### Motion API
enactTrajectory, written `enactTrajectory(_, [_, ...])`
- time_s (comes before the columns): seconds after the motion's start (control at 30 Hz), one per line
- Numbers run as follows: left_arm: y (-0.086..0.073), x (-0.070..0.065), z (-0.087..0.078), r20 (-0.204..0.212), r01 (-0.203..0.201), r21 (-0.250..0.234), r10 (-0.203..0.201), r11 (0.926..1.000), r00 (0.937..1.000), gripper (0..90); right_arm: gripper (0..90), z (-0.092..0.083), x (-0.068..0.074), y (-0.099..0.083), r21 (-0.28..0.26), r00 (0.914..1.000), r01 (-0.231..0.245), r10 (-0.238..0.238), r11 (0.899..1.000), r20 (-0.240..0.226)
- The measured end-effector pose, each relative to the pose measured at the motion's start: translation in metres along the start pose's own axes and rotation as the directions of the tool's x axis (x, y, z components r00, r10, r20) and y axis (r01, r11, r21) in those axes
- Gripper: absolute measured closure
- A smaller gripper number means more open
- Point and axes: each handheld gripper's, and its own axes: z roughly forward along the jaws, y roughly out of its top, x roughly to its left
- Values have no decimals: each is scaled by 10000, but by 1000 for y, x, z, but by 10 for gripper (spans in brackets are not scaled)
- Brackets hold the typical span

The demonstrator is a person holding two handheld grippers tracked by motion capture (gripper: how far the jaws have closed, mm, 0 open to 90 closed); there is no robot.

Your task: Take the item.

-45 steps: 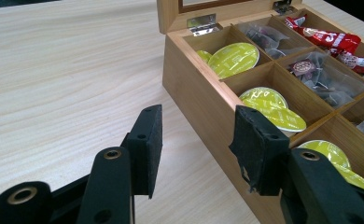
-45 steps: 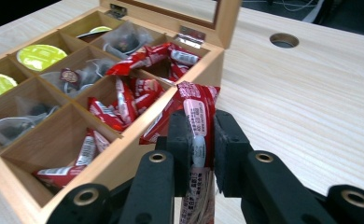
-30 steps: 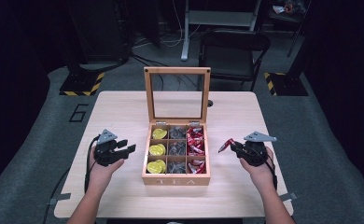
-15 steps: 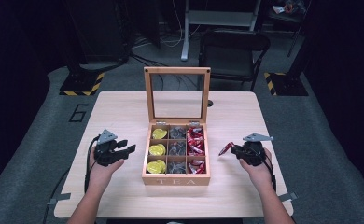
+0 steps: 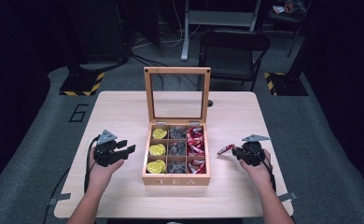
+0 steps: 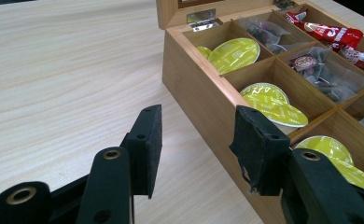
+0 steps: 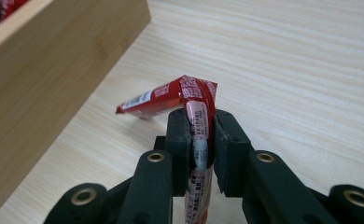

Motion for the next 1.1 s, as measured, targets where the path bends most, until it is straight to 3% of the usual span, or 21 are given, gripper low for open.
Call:
enactTrajectory(0.27, [0,2,0,-16,10,-9,-10,10000,10000,525,768,5,-8,-3,351,9991,-406,400,9986,163])
enactTrajectory(0.7, [0,2,-1,-41,28,-28,-28,10000,10000,524,751,8,-10,-5,424,9991,-293,279,9987,318])
enactTrajectory(0.83, [0,2,-1,-27,29,-28,-29,10000,10000,523,675,8,-9,-5,434,9987,-417,404,9982,304])
enactTrajectory(1.1, [0,2,-1,-40,65,-46,-65,10000,10000,520,614,1,-9,-3,150,9979,-481,474,9987,442])
